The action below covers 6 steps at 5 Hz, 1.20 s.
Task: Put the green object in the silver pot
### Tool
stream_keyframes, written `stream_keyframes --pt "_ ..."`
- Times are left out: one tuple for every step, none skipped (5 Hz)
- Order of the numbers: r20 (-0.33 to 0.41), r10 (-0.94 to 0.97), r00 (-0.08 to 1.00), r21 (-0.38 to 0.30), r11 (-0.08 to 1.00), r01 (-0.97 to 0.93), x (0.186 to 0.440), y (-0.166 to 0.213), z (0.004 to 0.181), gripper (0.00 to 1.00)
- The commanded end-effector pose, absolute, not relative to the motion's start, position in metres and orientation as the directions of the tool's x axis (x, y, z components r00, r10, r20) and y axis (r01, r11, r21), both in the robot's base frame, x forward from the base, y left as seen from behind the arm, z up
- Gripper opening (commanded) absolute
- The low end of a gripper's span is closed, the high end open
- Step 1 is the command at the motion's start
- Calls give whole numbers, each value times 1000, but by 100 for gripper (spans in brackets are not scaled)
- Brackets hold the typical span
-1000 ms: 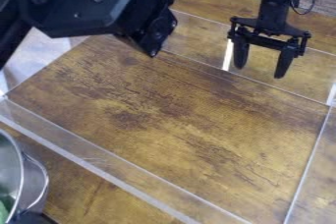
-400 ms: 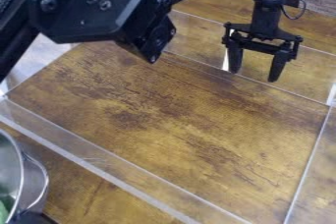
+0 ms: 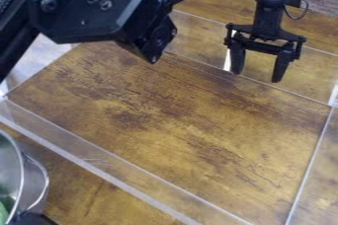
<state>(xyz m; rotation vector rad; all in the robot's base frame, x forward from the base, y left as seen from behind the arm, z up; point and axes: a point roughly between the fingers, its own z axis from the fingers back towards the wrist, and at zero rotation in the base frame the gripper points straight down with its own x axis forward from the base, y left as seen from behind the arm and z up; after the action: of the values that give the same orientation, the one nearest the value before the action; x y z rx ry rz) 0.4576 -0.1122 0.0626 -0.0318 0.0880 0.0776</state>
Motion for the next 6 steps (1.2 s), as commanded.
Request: stream_keyframes --pt "-36 100 994 -52 993 -102 462 -104 88 100" --pt "-56 104 993 -42 993 -106 460 -103 80 100" --pt "-76 107 991 -32 993 -110 458 -102 72 100" --pt "-96 111 989 -21 993 -113 456 -101 64 100" --pt "-86 120 989 -35 992 -123 455 -98 66 100" --pt "-82 128 988 -53 990 -132 455 -96 67 100"
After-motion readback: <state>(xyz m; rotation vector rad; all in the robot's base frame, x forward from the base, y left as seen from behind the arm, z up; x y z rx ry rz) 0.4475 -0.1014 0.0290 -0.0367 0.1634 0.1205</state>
